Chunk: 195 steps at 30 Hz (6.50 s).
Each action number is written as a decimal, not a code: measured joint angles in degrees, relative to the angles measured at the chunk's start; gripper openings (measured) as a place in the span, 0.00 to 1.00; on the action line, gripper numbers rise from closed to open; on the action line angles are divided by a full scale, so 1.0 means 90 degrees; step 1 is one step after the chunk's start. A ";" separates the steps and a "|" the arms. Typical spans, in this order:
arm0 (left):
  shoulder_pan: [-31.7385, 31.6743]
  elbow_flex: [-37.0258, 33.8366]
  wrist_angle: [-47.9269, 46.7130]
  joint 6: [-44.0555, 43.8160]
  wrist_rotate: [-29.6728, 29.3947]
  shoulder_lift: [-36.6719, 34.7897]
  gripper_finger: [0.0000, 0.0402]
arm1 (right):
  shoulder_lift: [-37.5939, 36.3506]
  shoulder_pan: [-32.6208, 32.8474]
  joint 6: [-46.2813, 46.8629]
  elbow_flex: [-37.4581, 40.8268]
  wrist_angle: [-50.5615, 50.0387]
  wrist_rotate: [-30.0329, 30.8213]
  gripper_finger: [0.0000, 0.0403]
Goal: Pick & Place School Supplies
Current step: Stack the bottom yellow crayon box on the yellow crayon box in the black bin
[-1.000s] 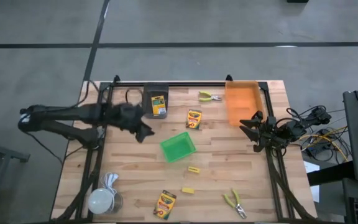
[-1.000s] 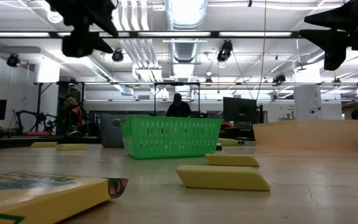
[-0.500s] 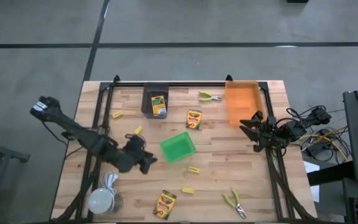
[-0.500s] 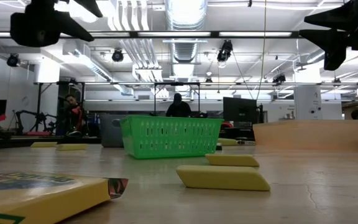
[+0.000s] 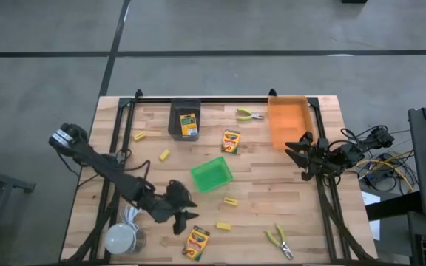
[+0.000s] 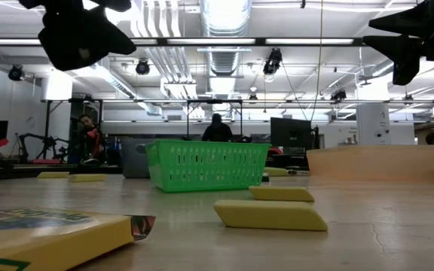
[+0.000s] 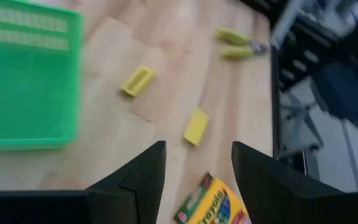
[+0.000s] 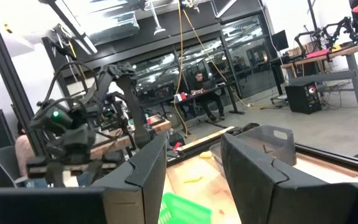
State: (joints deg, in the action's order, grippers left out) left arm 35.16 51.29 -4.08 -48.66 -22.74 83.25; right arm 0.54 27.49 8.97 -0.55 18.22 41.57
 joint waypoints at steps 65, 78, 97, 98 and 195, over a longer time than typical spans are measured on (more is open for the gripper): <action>-0.1191 0.0027 0.1615 0.2065 0.4599 0.2522 0.47 | 0.0000 0.0000 0.0000 0.0000 0.0000 0.0002 0.37; -0.1182 0.0103 0.1515 0.2110 0.4340 0.2507 0.47 | 0.0000 0.0001 0.0001 0.0001 -0.0001 0.0001 0.37; -0.1135 0.0531 0.1643 0.3075 0.4046 0.2531 0.47 | 0.0000 0.0001 0.0000 0.0002 0.0000 0.0000 0.37; -0.1111 0.0536 0.1680 0.3087 0.3983 0.2541 0.47 | 0.0000 0.0000 0.0000 0.0001 -0.0001 -0.0001 0.37; -0.0960 0.0514 0.1955 0.2572 0.4418 0.3158 0.01 | 0.0041 0.0000 0.0002 0.0000 -0.0044 0.0000 0.37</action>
State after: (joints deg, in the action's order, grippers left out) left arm 26.52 55.92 13.52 -25.52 17.03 111.68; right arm 0.91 27.49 8.99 -0.56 17.82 41.57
